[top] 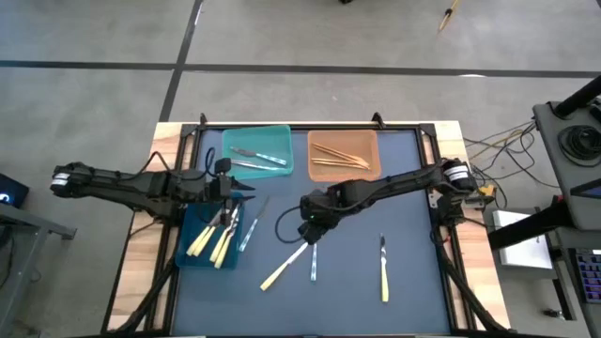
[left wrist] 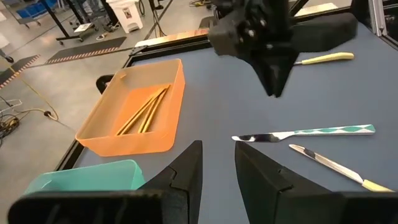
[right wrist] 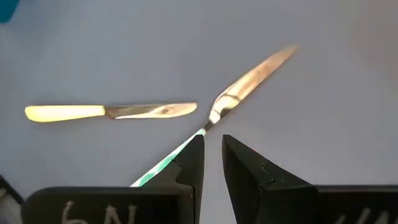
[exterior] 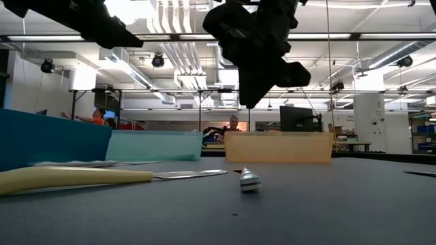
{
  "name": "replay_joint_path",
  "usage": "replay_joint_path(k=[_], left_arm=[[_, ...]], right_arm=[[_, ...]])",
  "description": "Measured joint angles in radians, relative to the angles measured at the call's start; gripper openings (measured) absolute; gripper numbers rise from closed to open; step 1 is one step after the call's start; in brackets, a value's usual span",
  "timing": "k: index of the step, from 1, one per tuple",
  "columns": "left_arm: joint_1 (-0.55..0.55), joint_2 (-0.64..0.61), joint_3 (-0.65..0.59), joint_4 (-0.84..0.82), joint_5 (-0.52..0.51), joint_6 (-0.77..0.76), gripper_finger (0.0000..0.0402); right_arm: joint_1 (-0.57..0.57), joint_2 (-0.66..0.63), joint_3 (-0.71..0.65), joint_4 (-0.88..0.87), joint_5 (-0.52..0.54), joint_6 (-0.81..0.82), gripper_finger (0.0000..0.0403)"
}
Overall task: Sort silverware by color (type)
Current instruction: Put the white knife into the light blue bin
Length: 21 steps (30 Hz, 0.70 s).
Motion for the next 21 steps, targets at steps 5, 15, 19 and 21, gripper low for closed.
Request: replay_joint_path(k=[5, 15, 19, 21], left_arm=[[0.000, 0.007, 0.000, 0.012, 0.000, 0.011, 0.0077], [-0.001, 0.011, 0.001, 0.009, 0.000, 0.026, 0.0077], [-0.001, 0.011, 0.001, 0.008, 0.000, 0.014, 0.0077], [-0.001, 0.011, 0.001, 0.008, 0.000, -0.002, 0.0077]], right_arm=[[0.042, 0.027, 0.000, -0.004, -0.045, 0.128, 0.0047], [0.097, 0.059, -0.002, -0.003, -0.048, 0.239, 0.0047], [0.100, 0.059, -0.004, 0.035, -0.002, 0.231, 0.0047], [0.101, 0.059, -0.005, 0.056, 0.008, 0.223, 0.0047]])
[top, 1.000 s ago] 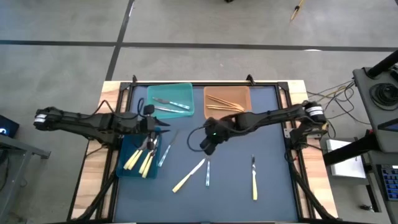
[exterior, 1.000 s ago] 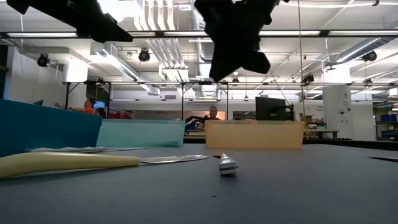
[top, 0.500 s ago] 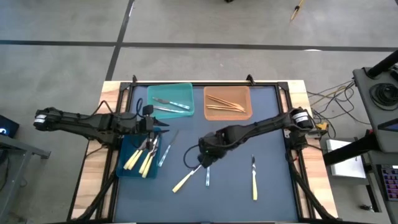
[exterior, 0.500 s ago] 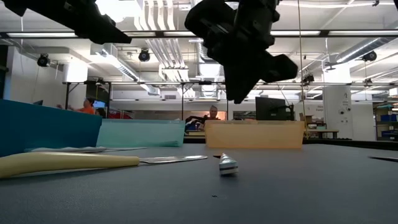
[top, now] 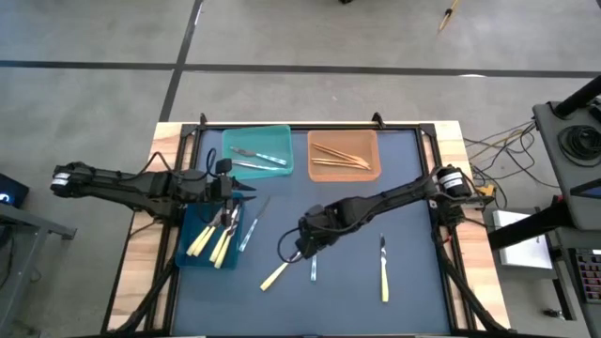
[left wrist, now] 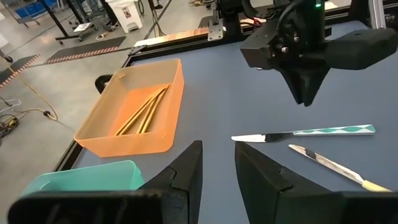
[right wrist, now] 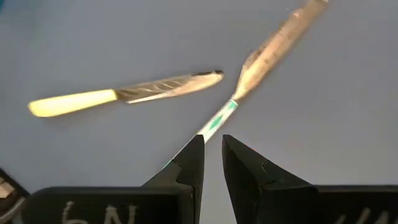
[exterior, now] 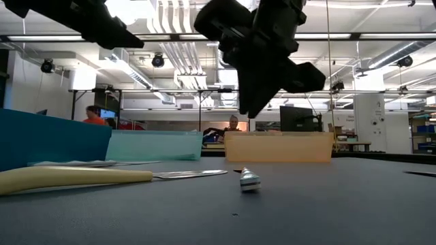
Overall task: Sort silverware by color (type)
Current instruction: Put the white knife into the light blue bin
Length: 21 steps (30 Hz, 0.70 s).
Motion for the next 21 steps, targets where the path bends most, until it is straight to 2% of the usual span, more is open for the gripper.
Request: replay_joint_path(k=[7, 16, 21], left_arm=[[0.000, 0.000, -0.005, -0.011, 0.000, -0.023, 0.0077], [0.000, 0.002, -0.005, -0.016, 0.002, -0.046, 0.0077], [0.000, 0.005, -0.005, -0.019, 0.004, -0.056, 0.0077]], right_arm=[[0.004, 0.055, 0.001, 0.031, -0.005, -0.034, 0.0062], [0.004, 0.117, 0.003, 0.046, -0.050, -0.055, 0.0160], [-0.002, 0.117, 0.003, 0.026, -0.016, -0.037, 0.0198]])
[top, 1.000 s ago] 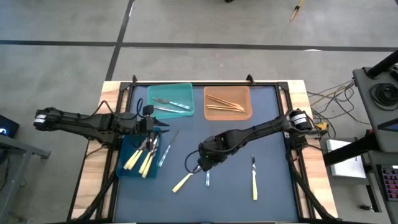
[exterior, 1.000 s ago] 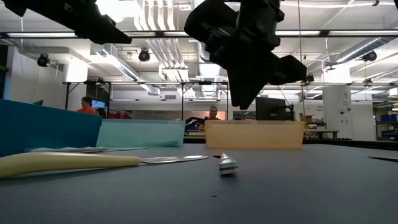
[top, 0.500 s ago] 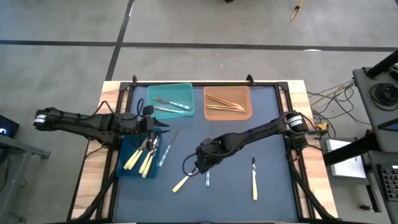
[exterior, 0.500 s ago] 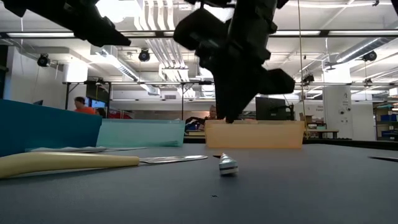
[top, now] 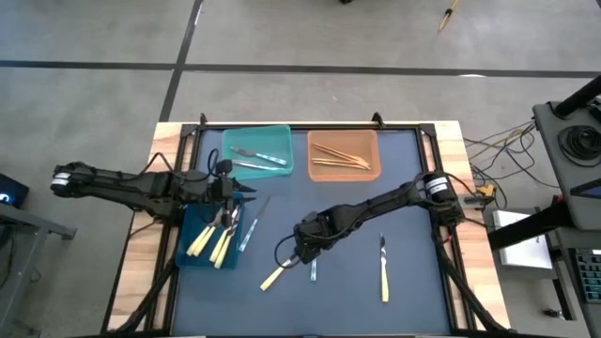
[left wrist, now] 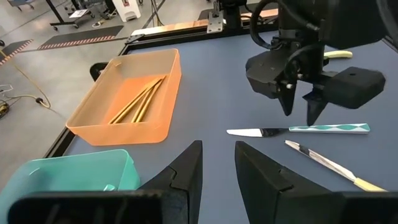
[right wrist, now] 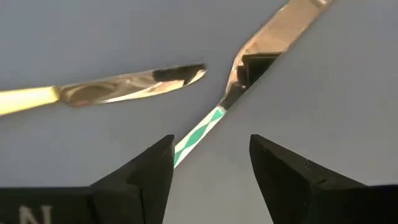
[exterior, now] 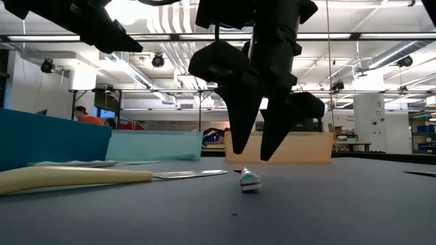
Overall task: Sort silverware by color (type)
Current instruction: Put the white knife into the light blue bin
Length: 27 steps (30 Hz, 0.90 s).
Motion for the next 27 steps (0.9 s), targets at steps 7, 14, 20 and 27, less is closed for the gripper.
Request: replay_joint_path(k=[7, 14, 20, 27], left_arm=[[0.000, 0.002, 0.000, 0.000, 0.000, -0.002, 0.0077], [0.000, 0.002, -0.001, -0.003, 0.000, -0.003, 0.0077], [0.000, 0.008, -0.002, -0.003, 0.000, -0.003, 0.0077], [0.000, 0.027, -0.002, -0.004, 0.000, -0.003, 0.0077]], right_arm=[[0.000, 0.038, 0.000, -0.001, 0.015, 0.011, 0.0203], [0.000, 0.054, 0.000, 0.008, 0.022, 0.008, 0.0195], [-0.007, 0.059, 0.001, -0.032, 0.032, -0.025, 0.0157], [-0.014, 0.063, 0.001, -0.103, 0.073, -0.107, 0.0104]])
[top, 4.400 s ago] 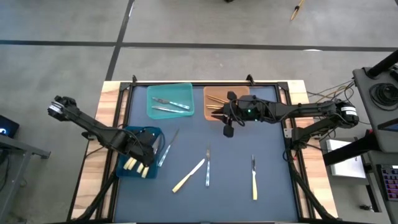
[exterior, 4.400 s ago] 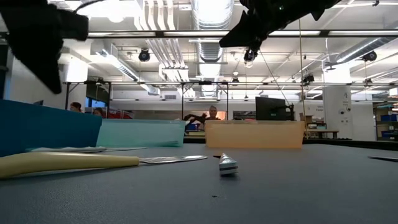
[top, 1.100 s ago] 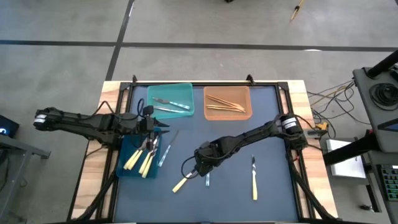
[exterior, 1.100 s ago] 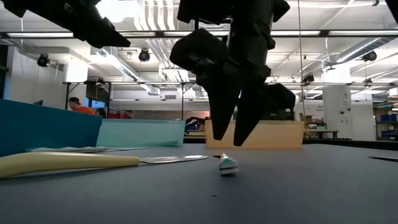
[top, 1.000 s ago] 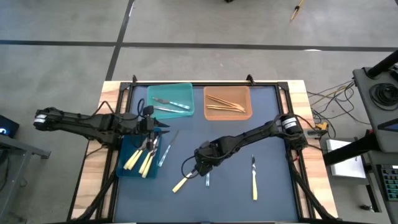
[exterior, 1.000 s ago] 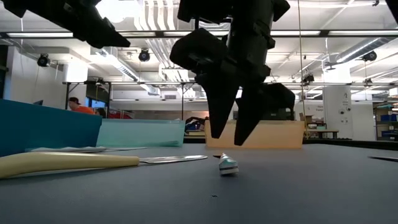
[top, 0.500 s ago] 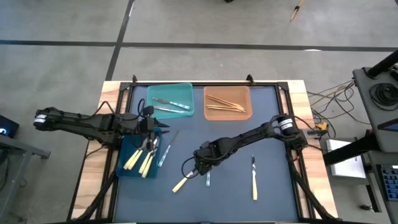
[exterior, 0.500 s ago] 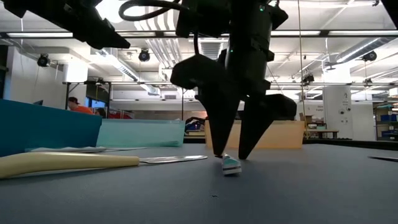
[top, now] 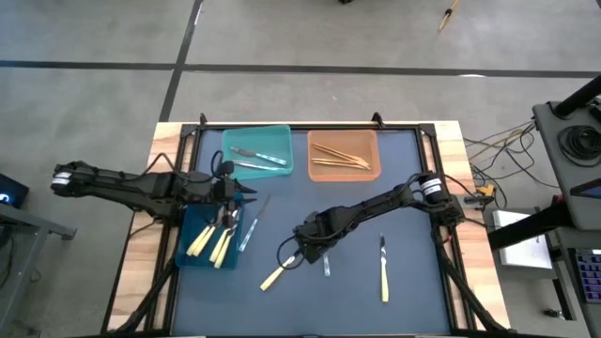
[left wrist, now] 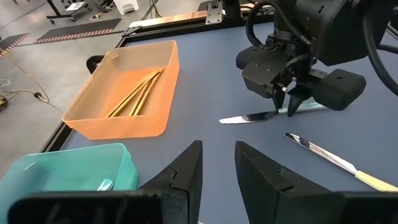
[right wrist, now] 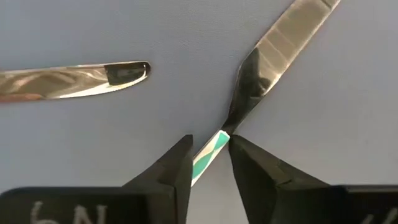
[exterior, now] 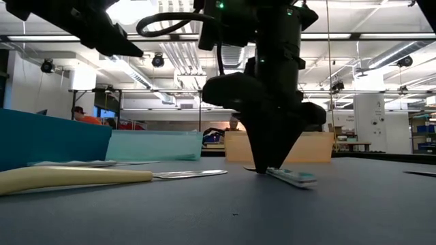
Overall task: Sort silverware by color (type)
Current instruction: Put the white knife into the light blue bin
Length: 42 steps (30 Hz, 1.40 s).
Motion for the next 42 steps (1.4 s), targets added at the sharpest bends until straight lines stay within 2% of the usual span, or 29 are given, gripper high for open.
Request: replay_joint_path(k=[10, 20, 30, 36, 42], left_arm=[[0.000, 0.026, 0.000, 0.001, 0.000, 0.000, 0.0077], [0.000, 0.042, 0.000, 0.025, 0.000, 0.001, 0.0077], [0.000, 0.040, 0.000, 0.067, 0.000, 0.023, 0.0077], [0.000, 0.027, 0.000, 0.108, 0.000, 0.070, 0.0077], [0.000, 0.005, 0.002, 0.159, -0.001, 0.136, 0.0077]], right_arm=[[-0.001, 0.001, -0.002, -0.017, 0.019, -0.064, 0.0018], [-0.002, -0.017, -0.005, -0.016, 0.023, -0.118, 0.0015], [-0.008, -0.112, -0.007, -0.017, 0.133, -0.233, 0.0013], [-0.029, -0.195, -0.006, -0.006, 0.250, -0.327, 0.0013], [-0.088, -0.261, -0.006, 0.128, 0.288, -0.499, 0.0013]])
